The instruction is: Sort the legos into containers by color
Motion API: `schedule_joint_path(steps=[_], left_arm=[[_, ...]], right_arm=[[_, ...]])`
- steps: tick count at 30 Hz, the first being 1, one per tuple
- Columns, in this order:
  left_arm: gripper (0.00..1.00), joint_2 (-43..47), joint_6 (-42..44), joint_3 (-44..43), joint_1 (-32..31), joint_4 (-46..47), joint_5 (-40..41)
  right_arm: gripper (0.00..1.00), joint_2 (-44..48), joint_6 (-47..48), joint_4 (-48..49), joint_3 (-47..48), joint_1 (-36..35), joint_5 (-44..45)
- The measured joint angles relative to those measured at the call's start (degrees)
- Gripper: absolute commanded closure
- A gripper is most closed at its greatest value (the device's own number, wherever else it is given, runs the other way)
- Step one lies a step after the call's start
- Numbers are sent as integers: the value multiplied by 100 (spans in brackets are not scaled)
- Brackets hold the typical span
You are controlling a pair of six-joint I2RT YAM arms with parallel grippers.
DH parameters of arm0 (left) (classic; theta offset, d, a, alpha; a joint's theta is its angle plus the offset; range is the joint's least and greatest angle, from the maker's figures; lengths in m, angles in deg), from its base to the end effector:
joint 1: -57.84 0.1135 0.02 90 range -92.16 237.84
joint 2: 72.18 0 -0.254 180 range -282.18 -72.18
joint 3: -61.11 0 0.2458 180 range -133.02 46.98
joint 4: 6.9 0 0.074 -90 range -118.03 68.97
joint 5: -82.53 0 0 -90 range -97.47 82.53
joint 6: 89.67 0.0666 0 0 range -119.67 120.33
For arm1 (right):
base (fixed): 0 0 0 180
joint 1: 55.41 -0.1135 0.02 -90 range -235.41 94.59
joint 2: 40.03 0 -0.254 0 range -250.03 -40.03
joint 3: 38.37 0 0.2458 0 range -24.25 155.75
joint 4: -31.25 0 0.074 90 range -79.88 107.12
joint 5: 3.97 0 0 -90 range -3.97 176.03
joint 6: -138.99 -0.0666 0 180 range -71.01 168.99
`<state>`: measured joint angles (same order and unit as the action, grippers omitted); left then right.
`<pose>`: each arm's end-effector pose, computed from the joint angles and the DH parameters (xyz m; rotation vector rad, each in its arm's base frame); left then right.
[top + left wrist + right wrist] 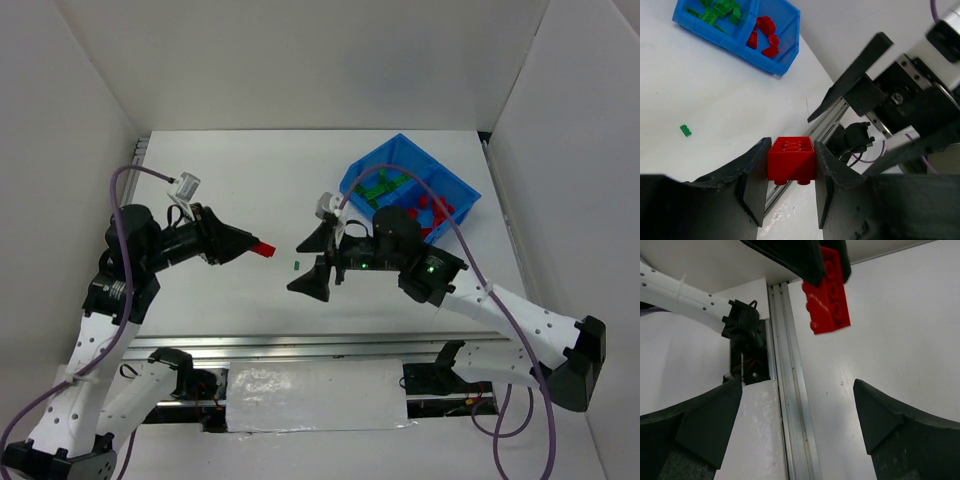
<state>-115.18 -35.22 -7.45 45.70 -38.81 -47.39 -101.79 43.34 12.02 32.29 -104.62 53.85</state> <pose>0.1673 -0.0797 0.3789 0.1980 1.7935 -1.1909 0.1501 0.2283 0.3519 -1.0854 1.5324 1.1690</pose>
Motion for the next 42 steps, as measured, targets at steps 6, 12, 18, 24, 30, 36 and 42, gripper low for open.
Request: schedule_joint_path(steps=[6, 12, 18, 24, 30, 36, 42], left_arm=[[100, -310, -424, 63, 2, -111, -37], [100, -380, -697, 85, 7, -195, -96], [100, -396, -844, 236, 7, -114, -243], [93, -511, -892, 238, 7, -33, -249], [0, -533, -693, 192, 7, -256, 109], [0, -627, -516, -131, 11, -879, 1615], [0, -413, -507, 195, 28, -986, 2623]], right_arm=[[1, -531, 372, 708, 2, -1202, 2013], [9, -1325, 861, 953, 238, -1685, 3812], [30, -1718, 1073, 1047, 505, -1768, 4293], [100, -1716, 1239, 1128, 505, -1810, 4087], [100, -1665, 1102, 1176, 407, -1725, 4002], [100, -1220, 275, 1226, -461, -474, 3893], [100, -1340, -1587, -820, 291, 1700, 5250]])
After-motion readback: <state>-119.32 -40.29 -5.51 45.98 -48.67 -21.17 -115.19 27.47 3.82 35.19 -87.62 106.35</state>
